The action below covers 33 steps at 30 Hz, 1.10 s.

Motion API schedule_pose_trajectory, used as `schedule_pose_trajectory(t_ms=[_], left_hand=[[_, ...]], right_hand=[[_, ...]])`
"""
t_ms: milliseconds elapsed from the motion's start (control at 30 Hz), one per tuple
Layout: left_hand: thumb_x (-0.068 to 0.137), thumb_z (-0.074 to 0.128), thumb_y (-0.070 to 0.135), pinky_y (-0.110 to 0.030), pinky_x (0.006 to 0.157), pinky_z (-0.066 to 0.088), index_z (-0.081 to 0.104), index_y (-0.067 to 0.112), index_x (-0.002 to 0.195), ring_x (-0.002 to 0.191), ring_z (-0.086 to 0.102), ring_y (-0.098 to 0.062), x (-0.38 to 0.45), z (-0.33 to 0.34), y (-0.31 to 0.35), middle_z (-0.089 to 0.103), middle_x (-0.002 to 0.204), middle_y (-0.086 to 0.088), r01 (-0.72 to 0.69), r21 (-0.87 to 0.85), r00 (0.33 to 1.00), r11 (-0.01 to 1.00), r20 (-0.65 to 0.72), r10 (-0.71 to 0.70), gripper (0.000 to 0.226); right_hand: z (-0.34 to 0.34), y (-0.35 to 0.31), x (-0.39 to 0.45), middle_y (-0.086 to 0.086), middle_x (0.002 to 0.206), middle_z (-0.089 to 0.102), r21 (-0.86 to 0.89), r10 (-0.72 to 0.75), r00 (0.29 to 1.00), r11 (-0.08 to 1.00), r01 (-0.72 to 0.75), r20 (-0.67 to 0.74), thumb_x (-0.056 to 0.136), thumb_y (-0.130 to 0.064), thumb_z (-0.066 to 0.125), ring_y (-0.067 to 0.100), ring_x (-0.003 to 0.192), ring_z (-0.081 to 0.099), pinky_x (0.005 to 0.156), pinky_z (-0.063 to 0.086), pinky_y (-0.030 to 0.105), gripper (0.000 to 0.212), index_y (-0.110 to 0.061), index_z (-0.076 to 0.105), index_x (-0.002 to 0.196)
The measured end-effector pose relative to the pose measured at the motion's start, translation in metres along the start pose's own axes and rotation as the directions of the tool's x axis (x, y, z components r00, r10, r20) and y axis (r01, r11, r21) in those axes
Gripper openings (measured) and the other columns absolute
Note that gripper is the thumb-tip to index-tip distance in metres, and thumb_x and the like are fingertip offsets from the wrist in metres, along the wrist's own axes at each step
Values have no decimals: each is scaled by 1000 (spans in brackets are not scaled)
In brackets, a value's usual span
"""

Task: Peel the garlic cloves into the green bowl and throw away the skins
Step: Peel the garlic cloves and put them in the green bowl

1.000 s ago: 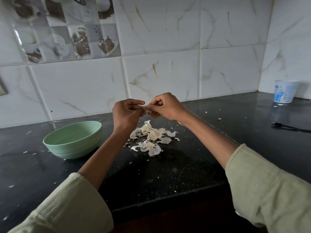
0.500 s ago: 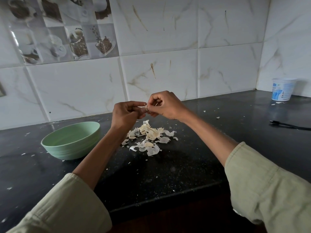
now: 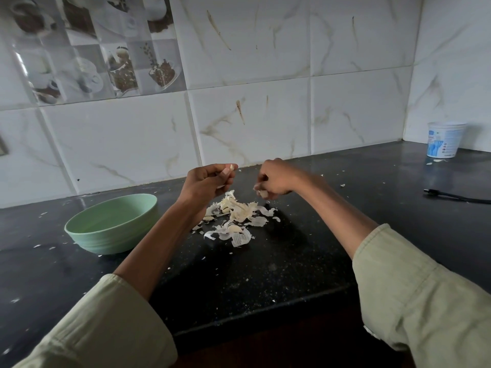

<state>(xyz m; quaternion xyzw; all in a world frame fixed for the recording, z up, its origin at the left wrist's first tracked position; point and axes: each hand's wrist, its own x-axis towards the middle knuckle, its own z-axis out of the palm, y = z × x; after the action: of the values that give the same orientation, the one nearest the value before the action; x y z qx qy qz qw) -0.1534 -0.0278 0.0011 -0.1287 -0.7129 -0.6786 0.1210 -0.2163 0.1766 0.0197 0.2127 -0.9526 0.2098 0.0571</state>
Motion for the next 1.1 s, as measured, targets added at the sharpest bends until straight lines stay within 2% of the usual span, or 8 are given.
schedule_pose_trajectory(t_ms=[67, 133, 233, 367, 500, 700, 967, 1100], left_hand=[[104, 64, 17, -22, 85, 57, 75, 5, 117, 87, 66, -8, 0, 2, -1, 73, 96, 0, 21, 16, 1000, 1000, 21, -22, 21], [103, 65, 15, -22, 85, 57, 75, 3, 117, 86, 66, -8, -1, 3, -1, 73, 94, -1, 28, 28, 999, 999, 27, -29, 21], [98, 70, 10, -20, 79, 57, 75, 2, 114, 85, 68, -10, -2, 3, 0, 75, 97, -7, 26, 43, 1000, 999, -7, -26, 18], [90, 80, 8, -19, 70, 56, 76, 3, 104, 77, 70, -12, -1, 1, 1, 78, 88, -8, -9, 62, 995, 998, -99, 15, 15], [86, 85, 13, -24, 73, 55, 79, 8, 94, 73, 70, -11, 0, -3, -1, 78, 80, -9, -63, 193, 976, 979, -194, 101, 12], [84, 86, 12, -28, 76, 59, 80, 10, 95, 74, 74, -15, -2, -2, 2, 79, 81, -8, -96, 285, 960, 954, -227, 164, 13], [82, 89, 14, -18, 70, 59, 78, 11, 95, 75, 77, -12, -8, 4, 8, 79, 79, -4, -202, 404, 932, 892, -202, 302, 18], [82, 88, 9, -22, 72, 61, 76, 10, 95, 76, 76, -13, -9, 8, 11, 78, 79, -5, -238, 402, 926, 884, -181, 331, 18]], right_hand=[[-1, -2, -2, -8, 69, 72, -68, -7, 1000, 998, 7, 4, 96, -19, 74, 0, 49, 61, 60, 53, 25, 12, -12, 80, 89], [-4, -3, -4, -8, 73, 72, -111, -22, 1000, 994, 24, 20, 88, -26, 83, 7, 60, 64, 64, 51, 26, 11, -18, 77, 83], [-6, -2, -5, -9, 76, 72, -83, -34, 999, 996, 32, -21, 83, -9, 84, 13, 76, 70, 67, 52, 28, 14, -18, 76, 89], [-11, -12, -7, -2, 89, 77, 164, -198, 971, 962, 219, -133, 85, -7, 80, 17, 85, 74, 81, 60, 36, 15, -20, 77, 93], [-12, -24, -12, 3, 97, 77, 420, -231, 944, 852, 313, -234, 93, -16, 75, 12, 81, 75, 74, 63, 27, 10, -15, 77, 103], [-3, -27, -11, -4, 79, 78, 322, -252, 909, 875, 361, -333, 88, -24, 83, 13, 76, 75, 64, 58, 21, 13, -13, 79, 93], [0, -29, -9, -8, 73, 76, 221, -302, 872, 887, 405, -385, 88, -18, 81, 4, 71, 72, 73, 59, 28, 5, -14, 78, 87], [2, -30, -10, -3, 71, 76, 314, -240, 879, 868, 384, -413, 87, -10, 74, 10, 70, 74, 77, 62, 33, 6, -11, 76, 82]])
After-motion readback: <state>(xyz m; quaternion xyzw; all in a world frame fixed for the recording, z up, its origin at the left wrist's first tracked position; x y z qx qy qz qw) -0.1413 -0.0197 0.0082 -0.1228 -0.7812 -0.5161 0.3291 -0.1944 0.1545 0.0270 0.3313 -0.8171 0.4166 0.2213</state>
